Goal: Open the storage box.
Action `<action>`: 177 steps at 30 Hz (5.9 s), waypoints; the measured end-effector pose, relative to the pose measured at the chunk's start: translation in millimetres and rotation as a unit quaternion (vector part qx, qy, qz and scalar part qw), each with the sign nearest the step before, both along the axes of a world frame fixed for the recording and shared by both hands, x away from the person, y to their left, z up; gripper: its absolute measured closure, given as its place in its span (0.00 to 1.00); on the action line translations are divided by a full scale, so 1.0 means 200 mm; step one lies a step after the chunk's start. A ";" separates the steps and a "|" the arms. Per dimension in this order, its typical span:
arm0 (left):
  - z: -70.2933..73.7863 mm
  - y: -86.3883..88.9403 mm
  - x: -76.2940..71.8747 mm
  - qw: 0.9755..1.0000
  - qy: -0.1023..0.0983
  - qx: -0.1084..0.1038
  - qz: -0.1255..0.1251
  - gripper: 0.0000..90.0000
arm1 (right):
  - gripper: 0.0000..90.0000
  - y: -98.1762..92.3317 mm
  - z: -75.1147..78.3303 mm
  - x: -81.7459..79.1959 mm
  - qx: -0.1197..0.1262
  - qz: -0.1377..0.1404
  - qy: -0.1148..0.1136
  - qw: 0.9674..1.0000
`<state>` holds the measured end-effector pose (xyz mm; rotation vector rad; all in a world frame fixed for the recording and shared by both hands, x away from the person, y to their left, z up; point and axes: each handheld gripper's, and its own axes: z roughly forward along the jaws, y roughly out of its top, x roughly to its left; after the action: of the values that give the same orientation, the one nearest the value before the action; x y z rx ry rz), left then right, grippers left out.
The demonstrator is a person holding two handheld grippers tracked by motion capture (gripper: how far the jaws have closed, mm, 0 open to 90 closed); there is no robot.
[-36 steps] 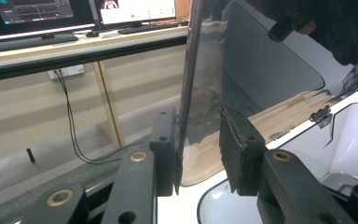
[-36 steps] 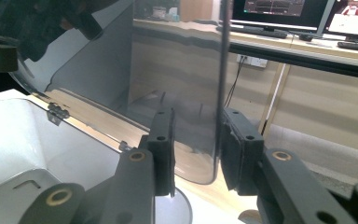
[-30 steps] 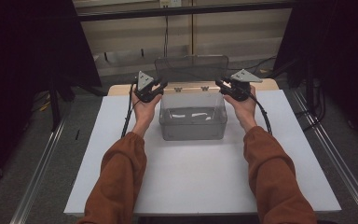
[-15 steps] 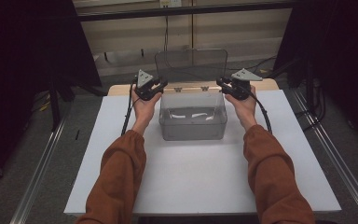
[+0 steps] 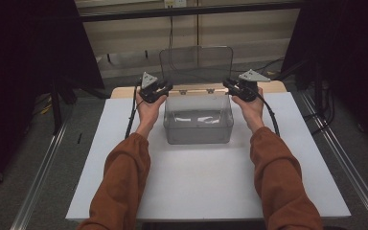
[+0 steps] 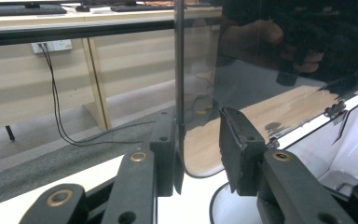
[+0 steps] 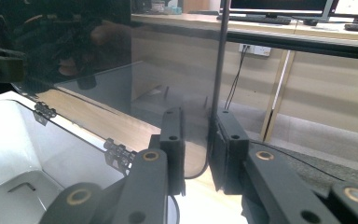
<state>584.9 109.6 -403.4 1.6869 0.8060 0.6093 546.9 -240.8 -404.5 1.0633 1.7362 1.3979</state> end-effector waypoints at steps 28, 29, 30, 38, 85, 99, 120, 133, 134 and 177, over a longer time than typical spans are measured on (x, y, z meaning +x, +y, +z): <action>0.03 -0.01 0.06 0.997 0.071 -0.027 0.013 0.77 | 0.85 0.00 0.03 0.06 0.041 -0.013 0.061 0.997; 0.02 -0.01 0.06 0.996 0.075 -0.035 0.014 0.77 | 0.85 0.00 0.03 0.06 0.045 -0.013 0.063 0.997; 0.02 -0.01 0.07 0.996 0.080 -0.039 0.015 0.77 | 0.86 -0.01 0.03 0.07 0.050 -0.013 0.068 0.996; 0.02 -0.01 0.08 0.995 0.092 -0.037 0.015 0.75 | 0.86 -0.01 0.04 0.08 0.057 -0.012 0.081 0.995; 0.01 -0.03 0.14 0.987 0.158 -0.013 0.026 0.60 | 0.74 0.00 0.01 0.17 0.088 -0.040 0.177 0.980; -0.01 -0.03 0.14 0.985 0.170 -0.029 0.023 0.57 | 0.71 0.00 -0.01 0.18 0.104 -0.040 0.190 0.976; -0.02 -0.02 0.15 0.980 0.190 -0.049 0.027 0.55 | 0.68 0.00 -0.02 0.19 0.117 -0.039 0.199 0.972; -0.03 -0.03 0.14 0.980 0.187 -0.054 0.035 0.53 | 0.63 0.01 -0.03 0.18 0.108 -0.037 0.196 0.974; -0.03 -0.03 0.14 0.980 0.186 -0.053 0.035 0.53 | 0.63 0.01 -0.03 0.18 0.110 -0.037 0.196 0.974; 0.00 0.03 0.03 0.995 0.095 0.000 0.030 0.14 | 0.15 0.07 0.02 0.05 0.046 -0.037 0.105 0.993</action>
<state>591.5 115.6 -402.4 1.7429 0.9939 0.4938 557.4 -227.2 -399.5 1.3520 1.7731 1.3720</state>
